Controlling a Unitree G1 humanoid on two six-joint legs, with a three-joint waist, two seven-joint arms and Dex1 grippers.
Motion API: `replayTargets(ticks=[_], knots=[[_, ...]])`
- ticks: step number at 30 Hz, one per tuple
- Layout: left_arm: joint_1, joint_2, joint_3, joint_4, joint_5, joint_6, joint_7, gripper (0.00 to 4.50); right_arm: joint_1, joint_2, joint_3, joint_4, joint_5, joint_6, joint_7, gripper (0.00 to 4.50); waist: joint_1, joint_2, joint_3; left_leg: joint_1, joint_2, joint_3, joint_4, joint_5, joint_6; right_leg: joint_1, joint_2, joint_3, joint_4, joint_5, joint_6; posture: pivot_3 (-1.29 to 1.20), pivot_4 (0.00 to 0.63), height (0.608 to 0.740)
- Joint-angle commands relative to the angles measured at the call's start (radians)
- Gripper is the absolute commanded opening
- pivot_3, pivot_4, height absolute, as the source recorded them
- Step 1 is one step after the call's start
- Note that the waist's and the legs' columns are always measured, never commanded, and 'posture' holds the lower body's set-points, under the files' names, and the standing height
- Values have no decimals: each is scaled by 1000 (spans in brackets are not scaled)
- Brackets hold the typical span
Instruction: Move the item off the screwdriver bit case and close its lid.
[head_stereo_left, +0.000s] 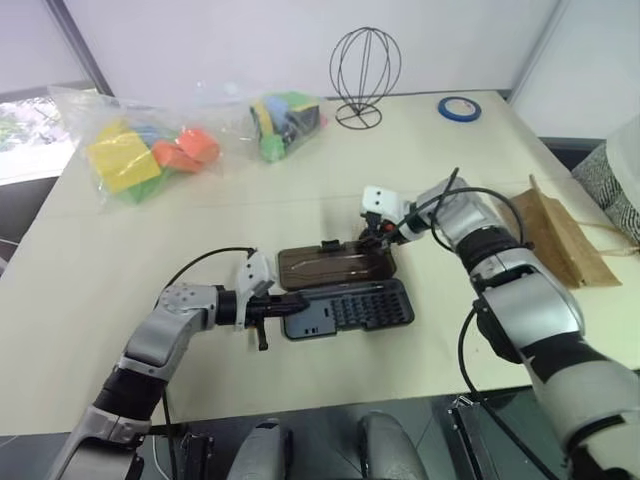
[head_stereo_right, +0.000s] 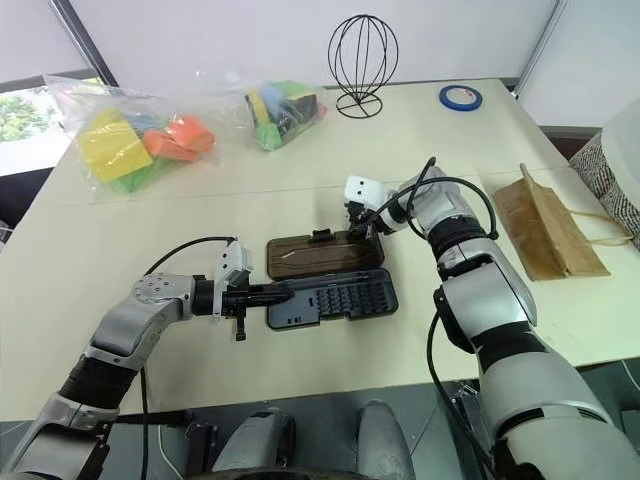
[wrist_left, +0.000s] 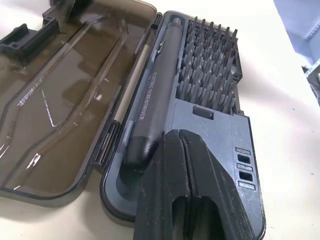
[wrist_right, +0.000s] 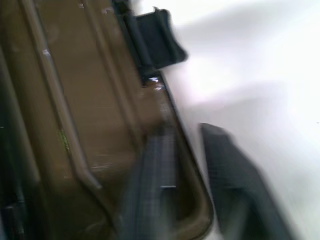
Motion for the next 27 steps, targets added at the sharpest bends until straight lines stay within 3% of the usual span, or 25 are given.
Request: replayTargets(ticks=[1, 9, 14, 18, 27], knots=[[6, 2, 2, -30, -2, -14, 3, 0, 29, 7, 11, 40, -26, 13, -19, 70, 0, 1, 0, 0, 0, 0, 0, 0, 0, 0, 0, 0, 0, 0, 0, 0, 150, 740], [9, 5, 7, -39, -5, -8, 11, 0, 40, 7, 22, 34, -39, -11, -17, 70, -1, 1, 0, 0, 0, 0, 0, 0, 0, 0, 0, 0, 0, 0, 0, 0, 150, 740], [7, 5, 11, -41, -8, -4, 15, 0, 47, -15, 35, -21, -67, -123, -81, 70, -2, 1, 0, 0, 0, 0, 0, 0, 0, 0, 0, 0, 0, 0, 0, 0, 150, 740], [3, 7, 20, -34, -11, -2, 18, 0, 77, -62, 65, -122, -115, -290, -158, 70, -2, 1, 0, 0, 0, 0, 0, 0, 0, 0, 0, 0, 0, 0, 0, 0, 150, 740], [-33, -1, 33, 12, -13, -10, 24, 0, 173, -121, 23, -432, -107, -347, -236, 70, 1, 2, 1, -3, 0, 0, 0, 0, -1, -3, 0, 1, 0, 0, 0, 0, 150, 740]])
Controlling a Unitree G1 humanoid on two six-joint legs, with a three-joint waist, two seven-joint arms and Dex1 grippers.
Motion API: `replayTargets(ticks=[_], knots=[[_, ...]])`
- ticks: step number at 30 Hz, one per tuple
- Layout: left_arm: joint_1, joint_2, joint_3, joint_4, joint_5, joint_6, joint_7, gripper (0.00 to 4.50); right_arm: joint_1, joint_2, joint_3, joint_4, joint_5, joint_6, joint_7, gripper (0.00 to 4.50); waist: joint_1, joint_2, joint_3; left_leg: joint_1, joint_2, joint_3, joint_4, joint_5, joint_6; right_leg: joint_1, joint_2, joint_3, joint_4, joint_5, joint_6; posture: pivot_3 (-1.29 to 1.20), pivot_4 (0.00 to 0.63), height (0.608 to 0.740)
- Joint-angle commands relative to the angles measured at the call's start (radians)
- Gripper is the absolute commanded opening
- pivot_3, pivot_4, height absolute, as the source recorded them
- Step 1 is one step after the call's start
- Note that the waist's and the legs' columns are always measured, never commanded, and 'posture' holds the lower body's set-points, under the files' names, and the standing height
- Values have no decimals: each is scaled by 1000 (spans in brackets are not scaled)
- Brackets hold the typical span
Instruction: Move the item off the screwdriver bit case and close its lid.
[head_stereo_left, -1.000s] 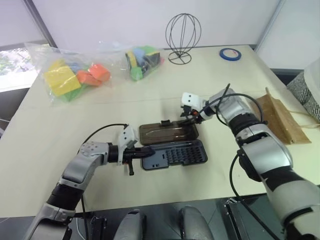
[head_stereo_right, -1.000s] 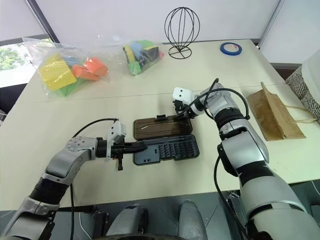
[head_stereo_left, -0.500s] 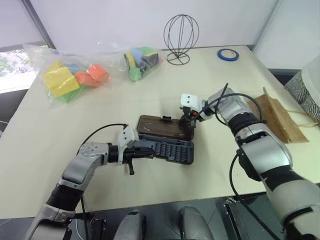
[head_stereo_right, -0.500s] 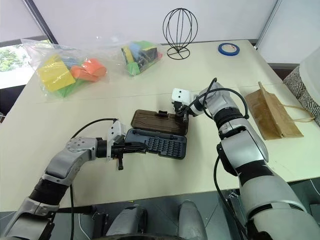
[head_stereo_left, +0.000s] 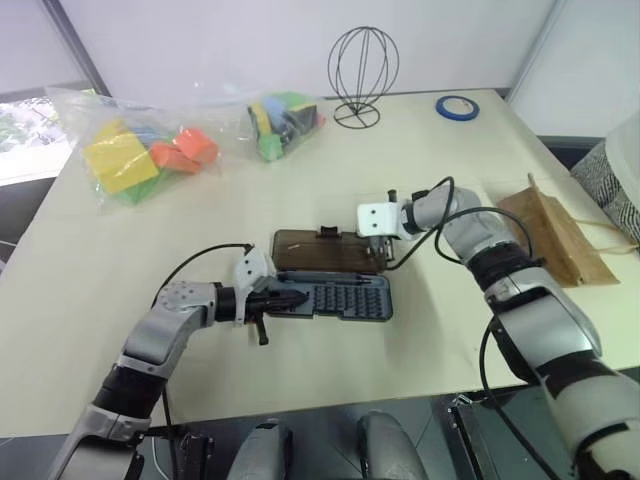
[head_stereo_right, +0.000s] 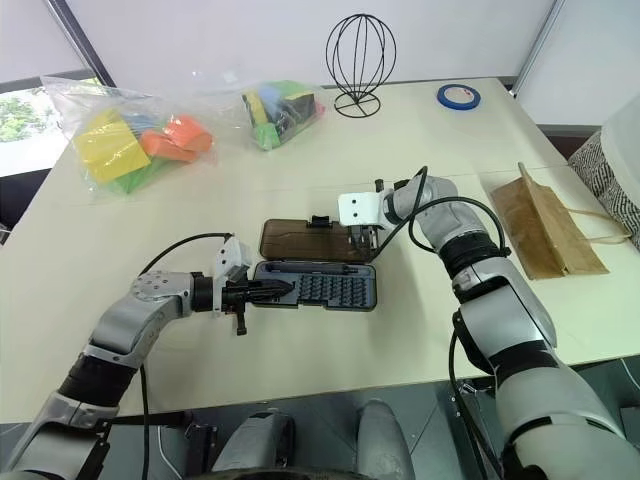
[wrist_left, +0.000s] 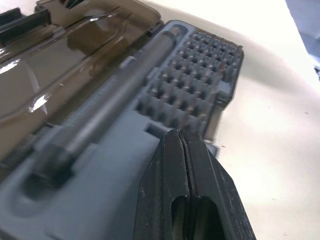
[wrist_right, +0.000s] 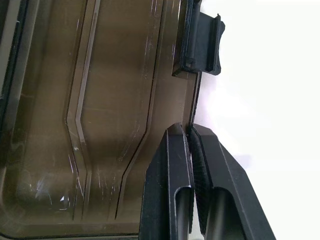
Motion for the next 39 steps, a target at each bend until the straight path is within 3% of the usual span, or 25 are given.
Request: replayTargets(ticks=[1, 9, 12, 16, 21, 29, 39], knots=[[-22, -2, 23, 11, -11, -16, -3, 0, 34, -30, -32, -164, 3, 4, -42, 70, 1, 0, 0, 0, 0, 0, 0, 0, 0, 0, 0, 0, 0, 0, 0, 0, 150, 740], [-53, -33, 74, 36, -60, 26, 26, 0, 137, -76, -31, -384, -11, 43, -71, 70, 2, 0, 0, 0, 0, 0, 0, 0, 0, 0, 0, 0, 0, 0, 0, 0, 150, 740], [-88, -61, 144, 25, -142, 105, 60, 0, 150, -79, -30, -410, -11, 59, -77, 70, 2, -1, 1, -1, 0, 0, 0, 0, 0, 0, 0, 0, 0, 0, 0, 0, 150, 740], [-193, -115, 326, 50, -351, 277, 151, 0, 148, -78, -28, -414, -18, 60, -91, 70, 2, -2, 1, -1, 0, 0, 0, 0, 0, 0, 0, 0, 0, 0, 0, 0, 150, 740], [-287, -85, 421, 220, -339, 261, 219, 0, 140, -74, -29, -402, -21, 53, -101, 70, -1, -2, 1, -1, 0, 0, 0, 0, 0, 0, 0, -1, 0, 0, 0, 0, 150, 740], [-331, -72, 332, 459, -155, 65, 208, 0, 134, -76, -30, -418, -20, 53, -100, 70, 3, -2, 1, -1, -1, 0, 0, 0, 0, 0, 0, -1, -1, 0, 0, 0, 150, 740], [-298, -114, 193, 513, -33, -42, 109, 0, 148, -87, -37, -477, -15, 78, -86, 70, 1, -2, 1, -2, -1, 0, 0, 0, 0, -1, 0, -1, 0, 0, 0, 0, 150, 740]])
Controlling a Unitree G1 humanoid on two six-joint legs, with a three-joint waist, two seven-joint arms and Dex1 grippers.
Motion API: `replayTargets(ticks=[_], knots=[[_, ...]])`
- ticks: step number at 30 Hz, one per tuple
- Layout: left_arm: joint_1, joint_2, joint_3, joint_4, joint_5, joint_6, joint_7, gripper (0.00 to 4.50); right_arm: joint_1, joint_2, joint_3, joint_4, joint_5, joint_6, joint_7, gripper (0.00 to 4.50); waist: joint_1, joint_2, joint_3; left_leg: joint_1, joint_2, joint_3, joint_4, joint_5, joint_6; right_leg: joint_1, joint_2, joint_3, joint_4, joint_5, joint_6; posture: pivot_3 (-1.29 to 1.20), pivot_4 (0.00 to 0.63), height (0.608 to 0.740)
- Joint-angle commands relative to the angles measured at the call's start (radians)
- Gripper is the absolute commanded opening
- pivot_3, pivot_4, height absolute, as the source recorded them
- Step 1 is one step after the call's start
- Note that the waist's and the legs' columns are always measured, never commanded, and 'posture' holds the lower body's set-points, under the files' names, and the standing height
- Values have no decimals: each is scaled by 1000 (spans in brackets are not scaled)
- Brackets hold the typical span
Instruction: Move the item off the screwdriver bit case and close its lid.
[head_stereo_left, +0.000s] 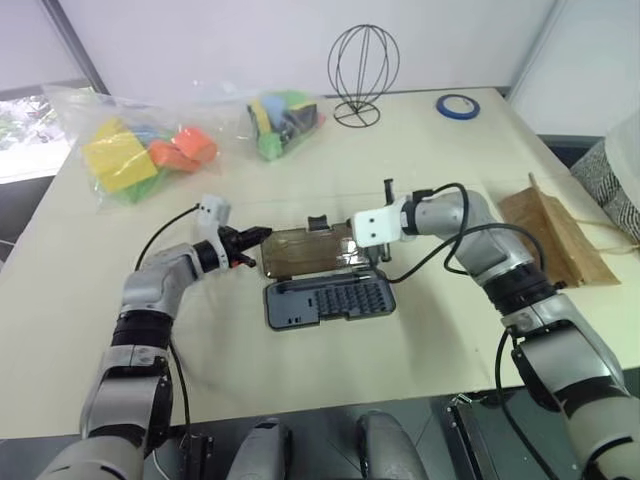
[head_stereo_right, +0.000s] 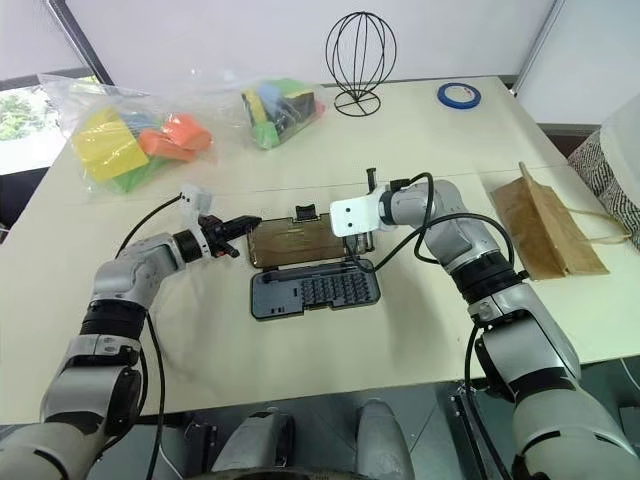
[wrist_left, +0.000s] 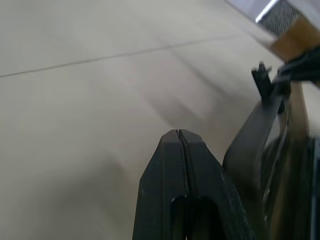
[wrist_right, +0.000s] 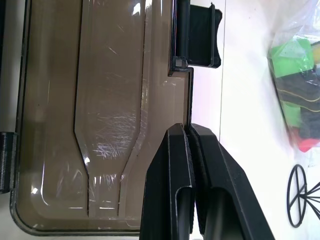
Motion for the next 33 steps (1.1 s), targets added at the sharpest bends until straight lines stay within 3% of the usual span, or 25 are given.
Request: replayTargets(ticks=[1, 12, 15, 20, 26, 33], knots=[[7, -10, -47, -20, 35, -46, -54, 0, -6, -8, -22, -51, 8, 4, -3, 70, 1, 0, 0, 0, 0, 0, 0, 0, 0, 0, 0, 0, 0, 0, 0, 0, 150, 740], [27, -13, -50, -39, 59, -75, -81, 0, 15, -44, -35, -130, 31, 67, 64, 70, 3, 0, 0, -1, 0, 0, 1, 0, 0, 0, 0, 0, 0, 0, 0, 0, 150, 740], [33, -16, -51, -52, 60, -75, -80, 0, 18, -69, -55, -194, 68, 137, 123, 934, 4, 0, 0, -2, 0, 0, 1, 0, 0, 0, 0, 0, 0, 0, 0, 0, 150, 740], [46, -22, -55, -91, 53, -65, -86, 0, 7, -124, -90, -300, 106, 259, 215, 3421, 3, 0, 0, -2, 0, 0, 1, 0, 0, -1, 0, 0, 0, 0, 0, 0, 150, 740], [92, 2, -79, -241, 34, -18, -127, 0, -20, -185, -171, -418, 201, 463, 301, 3421, 4, 0, 0, -3, 0, 0, 1, 0, 0, -1, 0, 0, 0, 0, 0, 0, 150, 740], [204, 130, -109, -572, -47, 117, -233, 0, -43, -244, -268, -483, 291, 656, 307, 3421, 4, 0, 0, -7, 1, -1, 1, 0, 0, -5, 0, 0, 0, 0, 0, 0, 150, 740]])
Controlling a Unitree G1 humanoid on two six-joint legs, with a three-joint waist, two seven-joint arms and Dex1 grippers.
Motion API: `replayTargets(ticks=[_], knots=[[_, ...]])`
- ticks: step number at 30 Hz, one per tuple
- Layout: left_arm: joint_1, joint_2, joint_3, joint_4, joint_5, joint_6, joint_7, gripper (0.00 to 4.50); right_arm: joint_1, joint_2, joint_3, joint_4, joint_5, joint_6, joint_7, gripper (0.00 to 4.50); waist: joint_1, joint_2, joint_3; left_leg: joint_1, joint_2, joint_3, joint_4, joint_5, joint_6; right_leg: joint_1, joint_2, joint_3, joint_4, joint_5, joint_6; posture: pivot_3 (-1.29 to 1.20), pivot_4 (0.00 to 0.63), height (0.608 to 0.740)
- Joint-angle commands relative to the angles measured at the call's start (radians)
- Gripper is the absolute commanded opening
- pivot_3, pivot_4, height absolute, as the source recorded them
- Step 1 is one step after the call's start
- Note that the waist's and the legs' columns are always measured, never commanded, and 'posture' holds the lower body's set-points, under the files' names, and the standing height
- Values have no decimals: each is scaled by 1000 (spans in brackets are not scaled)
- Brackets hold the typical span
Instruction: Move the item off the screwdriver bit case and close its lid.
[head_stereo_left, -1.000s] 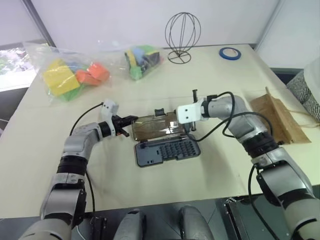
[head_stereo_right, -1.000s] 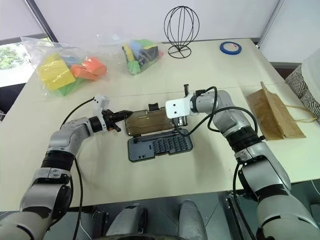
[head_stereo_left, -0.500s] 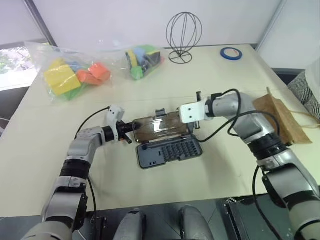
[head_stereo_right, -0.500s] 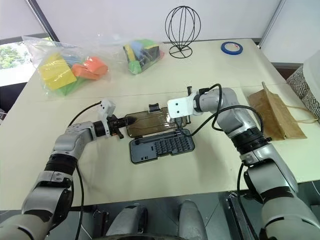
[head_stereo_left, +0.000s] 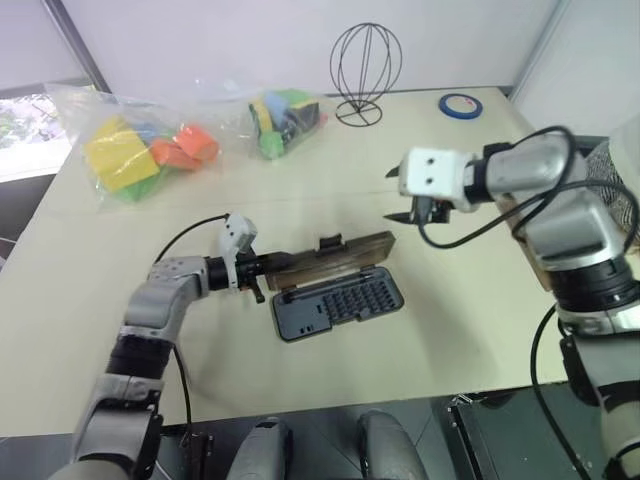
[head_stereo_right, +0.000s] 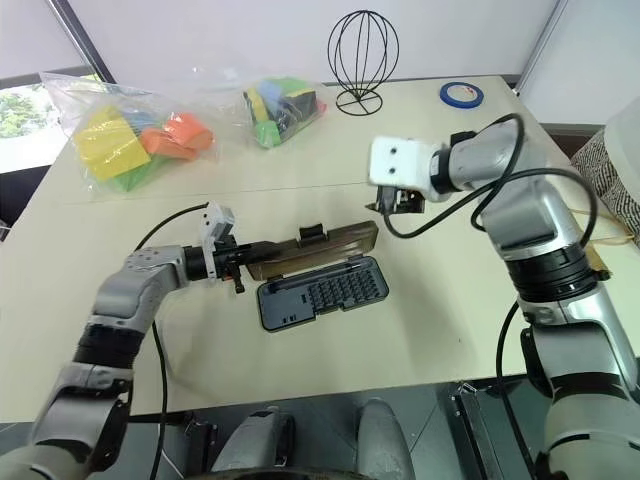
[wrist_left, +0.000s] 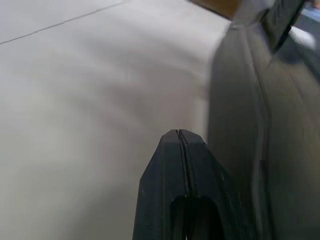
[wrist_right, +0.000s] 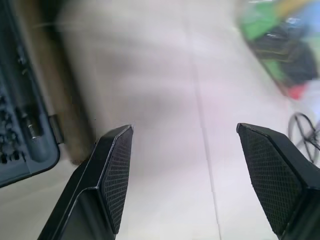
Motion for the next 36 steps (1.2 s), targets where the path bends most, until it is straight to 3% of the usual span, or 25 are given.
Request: replayTargets(ticks=[1, 5, 9, 17, 24, 34, 36], knots=[[30, 52, 2, -151, -61, 56, -40, 0, -25, -32, -69, -52, 48, 81, -12, 3421, 1, 0, 0, -1, 0, 0, 0, 0, 0, -1, 0, 0, 0, 0, 0, 0, 150, 740], [83, 127, -19, -243, -77, 69, -94, 0, -7, -35, -124, -109, 128, 233, -26, 3421, 3, 0, 0, -4, 0, 1, 1, 0, 0, -4, 0, 1, 0, 0, 0, 0, 150, 740], [103, 144, -44, -242, -65, 51, -109, 0, 73, -1, -127, -221, 197, 387, -72, 3421, 5, 0, 0, -6, 0, 0, 1, 0, 0, -6, 0, 1, 1, 0, 0, 0, 150, 740], [-63, 54, -69, -80, -42, 27, -76, 0, 239, 33, -169, -458, 484, 751, -70, 3421, 31, 0, 0, -8, -1, 1, 4, 0, 1, -7, 0, 1, 1, 0, 0, 0, 150, 740], [-261, -54, -110, 232, 41, -90, -77, 0, 395, -54, -122, -521, 660, 733, 3, 3421, 29, -1, 1, -8, -2, 2, 5, -1, 2, -5, 0, -1, 1, 0, 0, 0, 150, 740], [-322, -156, -156, 473, 160, -277, -82, 0, 490, 0, 41, -425, 614, 594, -116, 3421, 25, -2, 1, -8, -1, 2, 5, 0, 1, -6, 0, -2, 2, 0, 0, 0, 150, 740], [-319, -161, -158, 497, 174, -299, -85, 0, 494, 15, 42, -417, 623, 609, -147, 2910, 26, -2, 1, -8, -1, 2, 5, 0, 1, -6, 0, -2, 2, 0, 0, 0, 150, 740]])
